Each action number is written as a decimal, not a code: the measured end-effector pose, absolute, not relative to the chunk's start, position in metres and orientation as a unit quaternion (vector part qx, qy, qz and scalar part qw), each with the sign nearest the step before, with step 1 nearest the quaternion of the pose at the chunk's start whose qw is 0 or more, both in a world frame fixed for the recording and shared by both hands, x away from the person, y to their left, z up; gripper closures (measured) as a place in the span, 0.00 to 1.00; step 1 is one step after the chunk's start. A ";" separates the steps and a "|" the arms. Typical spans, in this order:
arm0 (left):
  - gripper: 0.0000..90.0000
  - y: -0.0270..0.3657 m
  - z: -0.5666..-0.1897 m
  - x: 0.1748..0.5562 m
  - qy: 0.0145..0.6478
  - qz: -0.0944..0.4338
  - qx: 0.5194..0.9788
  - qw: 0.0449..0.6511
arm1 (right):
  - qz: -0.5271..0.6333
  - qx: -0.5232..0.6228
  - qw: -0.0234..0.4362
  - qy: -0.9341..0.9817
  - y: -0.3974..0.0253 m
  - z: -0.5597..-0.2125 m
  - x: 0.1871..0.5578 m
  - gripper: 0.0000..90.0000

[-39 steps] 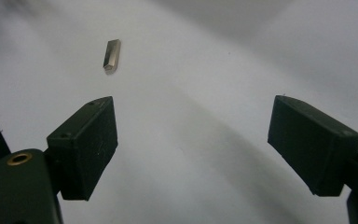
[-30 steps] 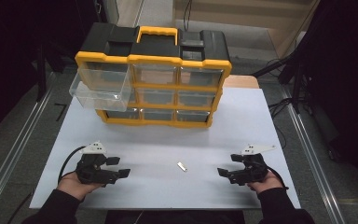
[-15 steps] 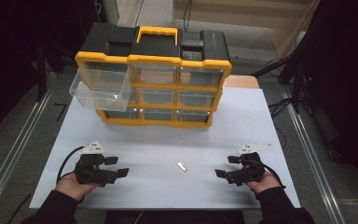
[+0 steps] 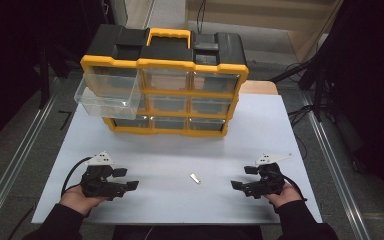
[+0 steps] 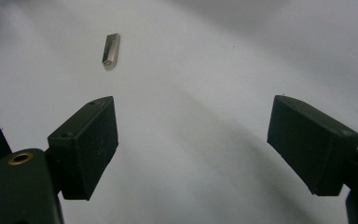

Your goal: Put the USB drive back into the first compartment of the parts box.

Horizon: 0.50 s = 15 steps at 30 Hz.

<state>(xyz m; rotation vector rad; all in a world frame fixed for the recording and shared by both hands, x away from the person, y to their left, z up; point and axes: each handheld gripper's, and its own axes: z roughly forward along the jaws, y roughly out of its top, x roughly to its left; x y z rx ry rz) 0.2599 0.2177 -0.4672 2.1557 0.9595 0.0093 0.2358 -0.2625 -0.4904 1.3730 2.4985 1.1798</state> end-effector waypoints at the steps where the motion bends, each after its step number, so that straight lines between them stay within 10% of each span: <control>1: 0.35 0.218 -0.467 0.260 0.376 0.004 0.844 0.381 | 0.381 0.446 0.028 0.810 -0.263 -0.490 0.236 0.16; 15: 0.35 0.217 -0.467 0.260 0.375 0.005 0.846 0.378 | 0.380 0.451 0.026 0.807 -0.263 -0.491 0.236 0.16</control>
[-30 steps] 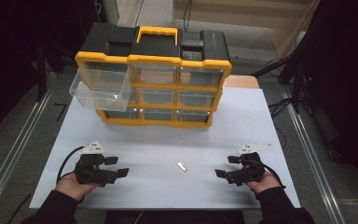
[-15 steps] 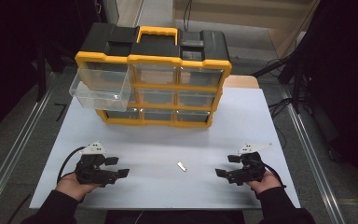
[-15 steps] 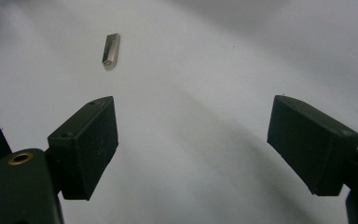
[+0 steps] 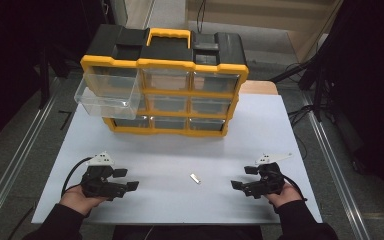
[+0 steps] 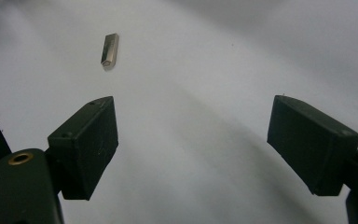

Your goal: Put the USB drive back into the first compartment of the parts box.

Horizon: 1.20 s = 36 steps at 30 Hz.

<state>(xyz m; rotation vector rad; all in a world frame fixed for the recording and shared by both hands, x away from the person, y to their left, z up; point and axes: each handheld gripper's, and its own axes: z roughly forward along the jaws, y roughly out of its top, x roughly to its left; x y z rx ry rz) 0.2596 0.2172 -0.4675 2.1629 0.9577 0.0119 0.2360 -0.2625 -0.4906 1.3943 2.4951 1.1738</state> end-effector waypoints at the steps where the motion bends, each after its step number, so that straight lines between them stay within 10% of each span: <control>1: 0.35 0.217 -0.467 0.259 0.375 0.005 0.846 0.378 | 0.380 0.453 0.023 0.806 -0.263 -0.491 0.236 0.16; 36: 0.35 0.218 -0.468 0.259 0.376 0.005 0.846 0.378 | 0.397 0.397 0.033 0.827 -0.213 -0.460 0.265 0.16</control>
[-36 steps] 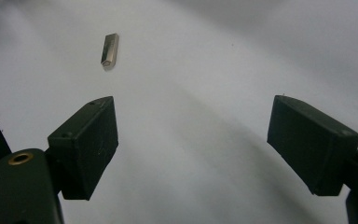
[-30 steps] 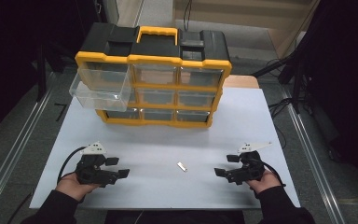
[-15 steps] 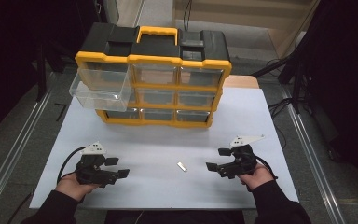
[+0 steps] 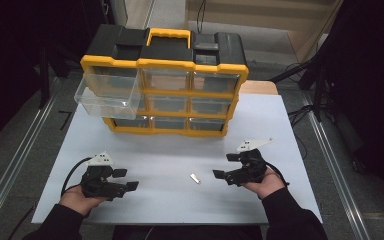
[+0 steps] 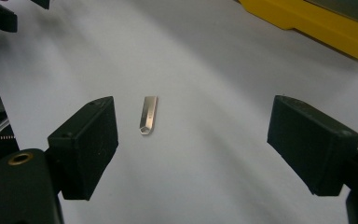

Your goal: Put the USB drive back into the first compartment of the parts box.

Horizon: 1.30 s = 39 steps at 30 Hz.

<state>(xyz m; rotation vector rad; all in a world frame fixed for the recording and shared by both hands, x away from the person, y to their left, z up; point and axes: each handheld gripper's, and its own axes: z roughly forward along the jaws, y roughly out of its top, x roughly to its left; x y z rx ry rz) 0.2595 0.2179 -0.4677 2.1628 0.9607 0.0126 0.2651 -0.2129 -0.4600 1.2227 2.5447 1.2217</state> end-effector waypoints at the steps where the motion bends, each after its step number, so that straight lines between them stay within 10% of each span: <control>1: 0.35 0.218 -0.468 0.259 0.376 0.005 0.846 0.379 | 0.396 0.399 0.032 0.827 -0.211 -0.460 0.266 0.16; 39: 0.35 0.218 -0.468 0.259 0.374 0.001 0.847 0.379 | 0.380 0.381 0.002 0.843 -0.152 -0.466 0.293 0.16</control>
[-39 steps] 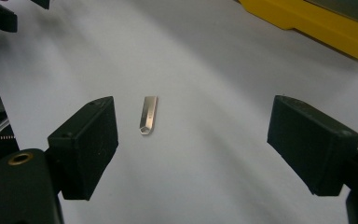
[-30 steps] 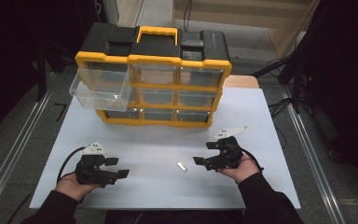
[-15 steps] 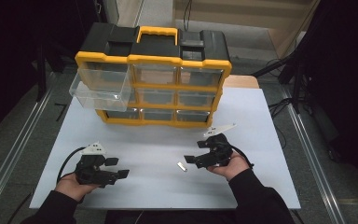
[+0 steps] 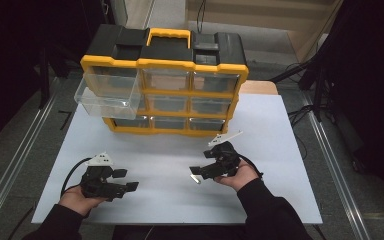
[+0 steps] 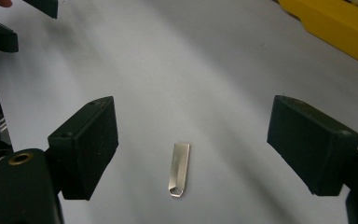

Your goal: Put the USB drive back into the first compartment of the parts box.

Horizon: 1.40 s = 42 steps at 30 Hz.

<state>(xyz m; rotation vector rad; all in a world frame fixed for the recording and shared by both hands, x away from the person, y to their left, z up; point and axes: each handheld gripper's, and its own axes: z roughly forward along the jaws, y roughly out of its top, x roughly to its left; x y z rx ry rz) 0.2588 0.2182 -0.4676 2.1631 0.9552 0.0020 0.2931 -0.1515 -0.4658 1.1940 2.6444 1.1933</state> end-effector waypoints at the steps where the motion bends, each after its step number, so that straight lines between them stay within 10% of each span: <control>1: 0.35 0.218 -0.468 0.259 0.374 0.001 0.847 0.379 | 0.380 0.380 0.002 0.843 -0.151 -0.466 0.293 0.16; 28: 0.35 0.218 -0.467 0.258 0.374 0.000 0.847 0.379 | 0.336 0.373 -0.016 0.865 -0.135 -0.493 0.287 0.26; 42: 0.35 0.218 -0.467 0.259 0.376 0.000 0.847 0.375 | 0.317 0.370 0.020 0.873 -0.129 -0.500 0.271 0.56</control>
